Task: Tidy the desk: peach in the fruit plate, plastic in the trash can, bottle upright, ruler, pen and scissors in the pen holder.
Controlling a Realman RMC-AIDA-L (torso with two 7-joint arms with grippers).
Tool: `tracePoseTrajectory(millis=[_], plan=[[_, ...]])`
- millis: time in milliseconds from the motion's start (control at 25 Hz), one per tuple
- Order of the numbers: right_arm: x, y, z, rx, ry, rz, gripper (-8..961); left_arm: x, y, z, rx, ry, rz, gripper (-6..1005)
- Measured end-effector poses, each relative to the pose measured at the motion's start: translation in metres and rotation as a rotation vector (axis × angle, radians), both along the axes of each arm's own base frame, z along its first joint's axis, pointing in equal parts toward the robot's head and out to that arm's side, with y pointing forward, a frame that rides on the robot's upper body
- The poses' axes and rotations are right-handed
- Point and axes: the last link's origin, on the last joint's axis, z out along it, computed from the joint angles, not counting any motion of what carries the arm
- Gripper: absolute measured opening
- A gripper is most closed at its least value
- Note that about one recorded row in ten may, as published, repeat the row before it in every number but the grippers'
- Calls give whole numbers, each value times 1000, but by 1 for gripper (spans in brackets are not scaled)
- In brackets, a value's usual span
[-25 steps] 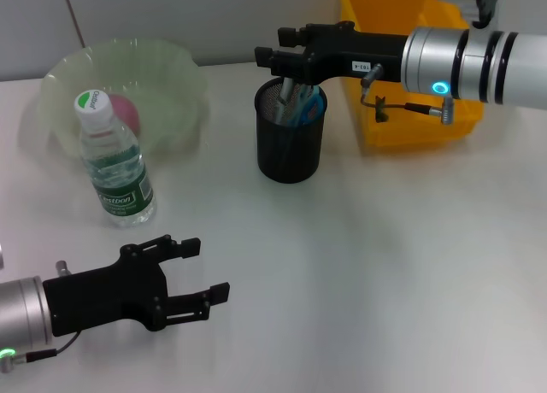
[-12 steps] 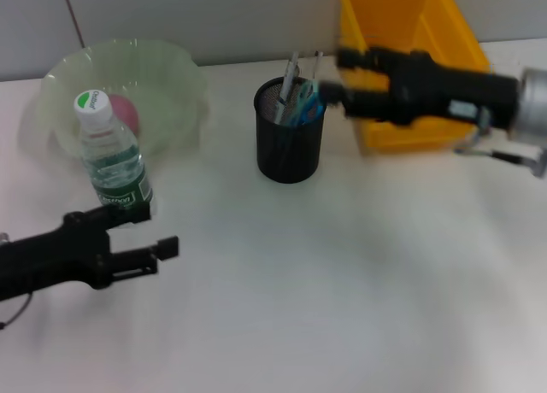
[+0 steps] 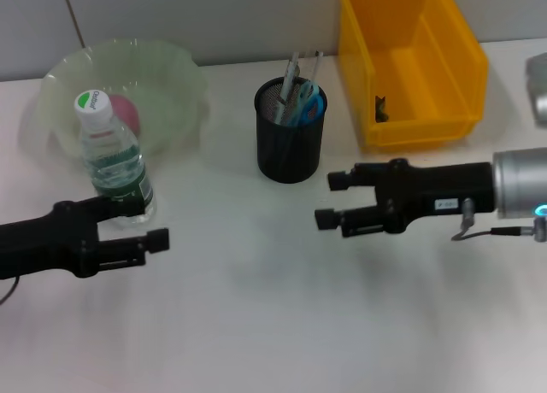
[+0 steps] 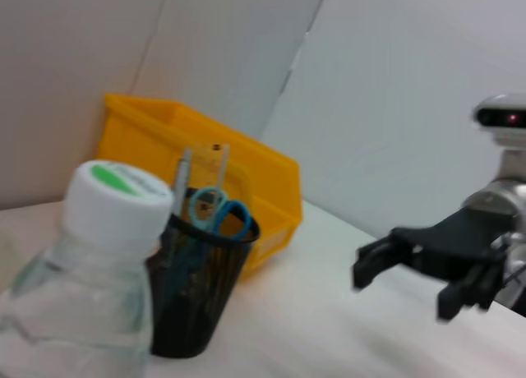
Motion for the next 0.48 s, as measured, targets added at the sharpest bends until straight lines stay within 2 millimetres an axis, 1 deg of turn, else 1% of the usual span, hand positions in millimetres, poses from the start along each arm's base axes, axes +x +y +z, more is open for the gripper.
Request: tracePoseTrajectory(millis=[80,240,480], plan=[[-1,-1,-6,-8,-15,14,808,3,1,-4,-21,17,-17,852],[-5,0,-11,-7,-16,42,809,7,1,-15,-76,43,-29,852],[-7,-2,-13,-26,-19,54,809,7,-1,-15,-80,42,-27,852]])
